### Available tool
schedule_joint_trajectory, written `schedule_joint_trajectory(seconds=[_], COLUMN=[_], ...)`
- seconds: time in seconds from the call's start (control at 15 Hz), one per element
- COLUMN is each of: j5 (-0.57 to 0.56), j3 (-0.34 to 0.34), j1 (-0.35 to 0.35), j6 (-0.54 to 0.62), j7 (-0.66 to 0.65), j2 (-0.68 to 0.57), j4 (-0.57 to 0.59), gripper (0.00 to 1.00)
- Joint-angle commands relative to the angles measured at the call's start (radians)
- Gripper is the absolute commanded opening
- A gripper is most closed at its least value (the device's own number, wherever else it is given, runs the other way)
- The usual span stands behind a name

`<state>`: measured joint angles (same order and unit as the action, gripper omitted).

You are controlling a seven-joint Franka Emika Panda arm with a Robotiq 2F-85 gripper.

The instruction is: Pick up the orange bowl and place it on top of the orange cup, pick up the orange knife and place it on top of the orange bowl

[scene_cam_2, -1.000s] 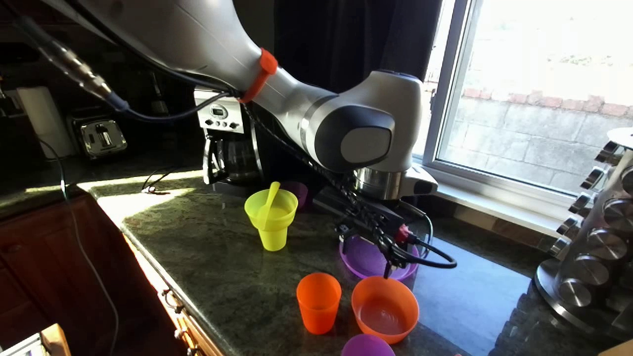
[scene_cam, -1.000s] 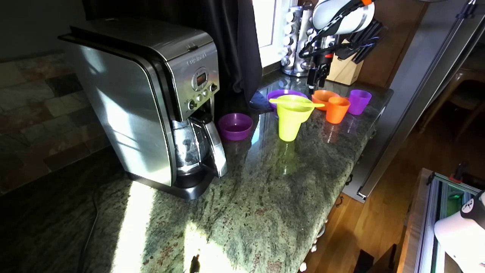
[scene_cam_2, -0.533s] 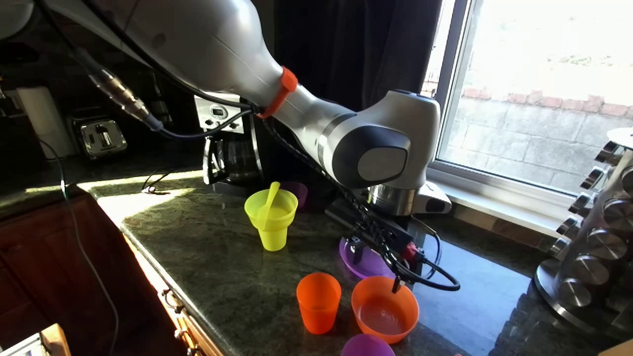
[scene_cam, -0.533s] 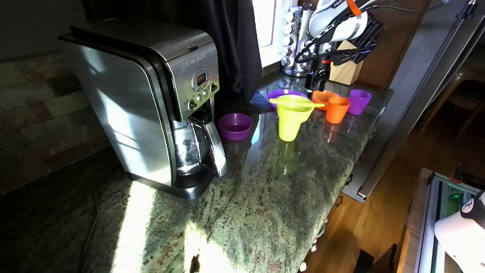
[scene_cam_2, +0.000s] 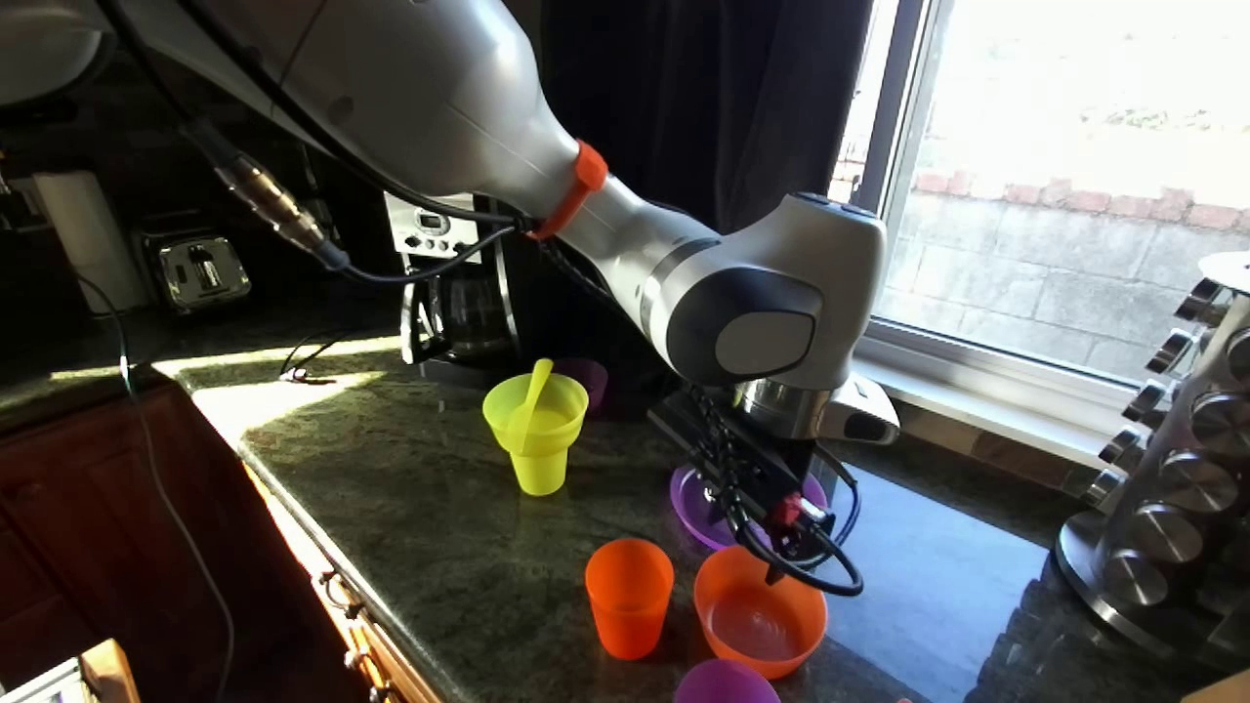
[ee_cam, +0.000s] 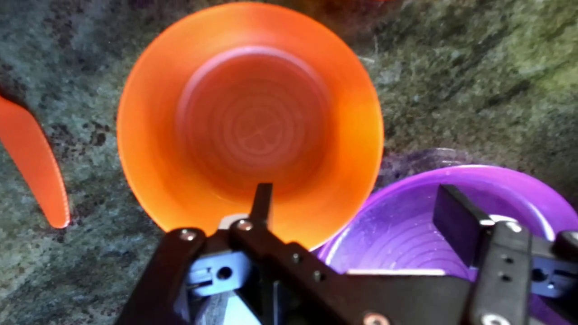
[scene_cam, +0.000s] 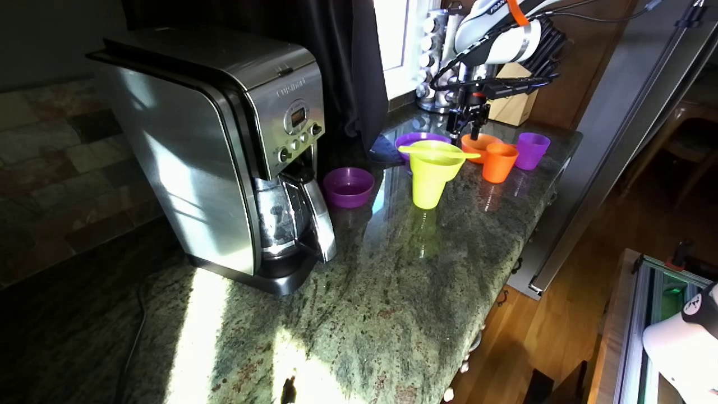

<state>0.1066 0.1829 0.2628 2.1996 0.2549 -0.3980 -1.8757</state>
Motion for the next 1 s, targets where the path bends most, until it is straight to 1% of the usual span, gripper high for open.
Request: schedule_joint_trajectory(seconds=[0.0,0.33,0.47,0.53,0.87,0.93], j5=[0.023,0.018,0.017,0.016,-0.004,-0.011], j3=[-0.015,-0.012,-0.011,-0.010,0.000,0.003], j1=[0.013,0.011,0.011,0.010,0.004,0.003], j6=[0.010,0.011,0.008,0.006,0.001,-0.009], j7=[-0.049,-0.092,-0.103,-0.112,-0.151,-0.156], j2=[-0.029,-0.035,-0.034,-0.036,-0.014,0.002], j4=[0.027,0.039,0.043,0.046,0.056,0.055], gripper=[0.58,0.19,0.05,0.00,0.01,0.00])
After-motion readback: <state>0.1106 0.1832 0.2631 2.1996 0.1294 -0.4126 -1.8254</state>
